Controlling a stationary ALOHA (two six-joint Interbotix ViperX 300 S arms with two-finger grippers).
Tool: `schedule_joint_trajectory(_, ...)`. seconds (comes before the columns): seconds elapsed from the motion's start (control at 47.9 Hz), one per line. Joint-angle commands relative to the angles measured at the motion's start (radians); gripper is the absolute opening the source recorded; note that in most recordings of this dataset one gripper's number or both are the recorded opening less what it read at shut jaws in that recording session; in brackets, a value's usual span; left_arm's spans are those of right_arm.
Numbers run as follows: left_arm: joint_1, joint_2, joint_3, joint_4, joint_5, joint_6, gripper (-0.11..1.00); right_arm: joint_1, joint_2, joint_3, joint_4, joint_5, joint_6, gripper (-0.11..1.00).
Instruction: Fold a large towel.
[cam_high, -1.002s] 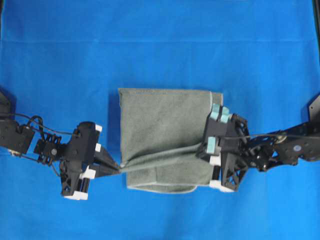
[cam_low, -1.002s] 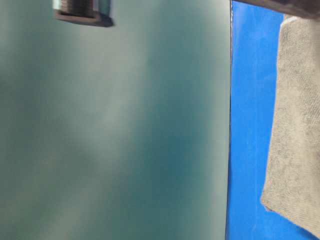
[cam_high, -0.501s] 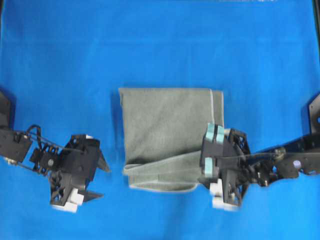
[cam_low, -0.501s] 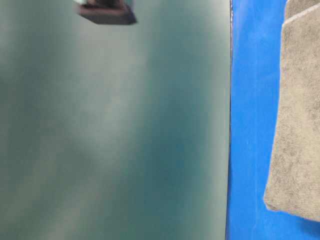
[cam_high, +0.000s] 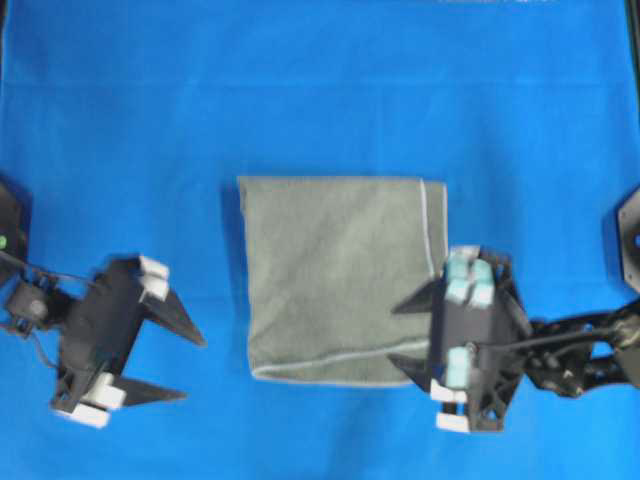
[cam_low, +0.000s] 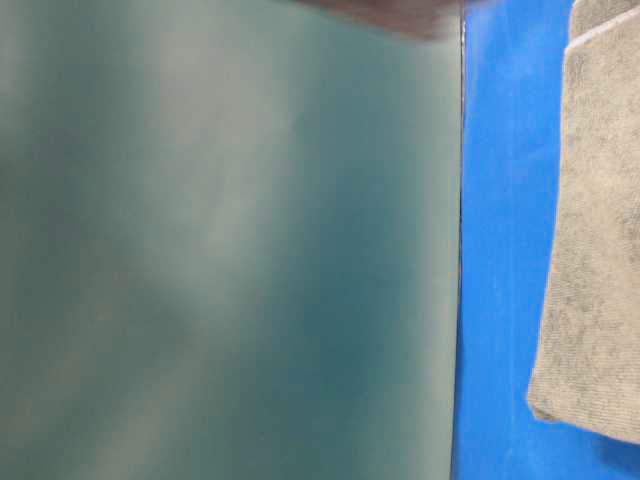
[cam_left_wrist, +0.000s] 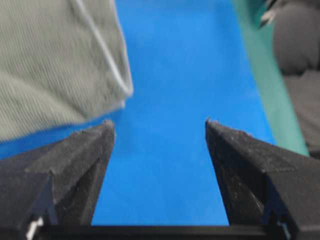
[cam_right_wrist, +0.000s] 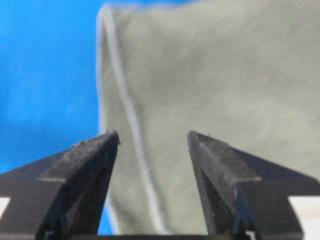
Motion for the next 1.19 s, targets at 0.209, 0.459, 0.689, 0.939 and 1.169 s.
schedule_joint_trajectory(0.209, 0.089, -0.321, 0.043, 0.003, 0.097, 0.094, 0.69, 0.002, -0.247, 0.023, -0.213, 0.17, 0.0, 0.61)
schedule_joint_trajectory(0.459, 0.187, -0.603, 0.12, 0.006, 0.25, 0.117, 0.69, 0.002, -0.518, 0.192, -0.27, 0.244, 0.017, 0.6)
schedule_joint_trajectory(0.689, 0.305, -0.779, 0.229, 0.008, 0.371, 0.117, 0.69, 0.002, -0.775, 0.414, -0.273, 0.249, 0.11, 0.6)
schedule_joint_trajectory(0.939, 0.44, -0.834, 0.324, 0.008, 0.456, 0.112, 0.69, -0.005, -0.834, 0.563, -0.273, 0.268, 0.282, 0.58)
schedule_joint_trajectory(1.169, 0.44, -0.831, 0.322, 0.008, 0.462, 0.112, 0.69, -0.005, -0.776, 0.555, -0.268, 0.276, 0.305, 0.58)
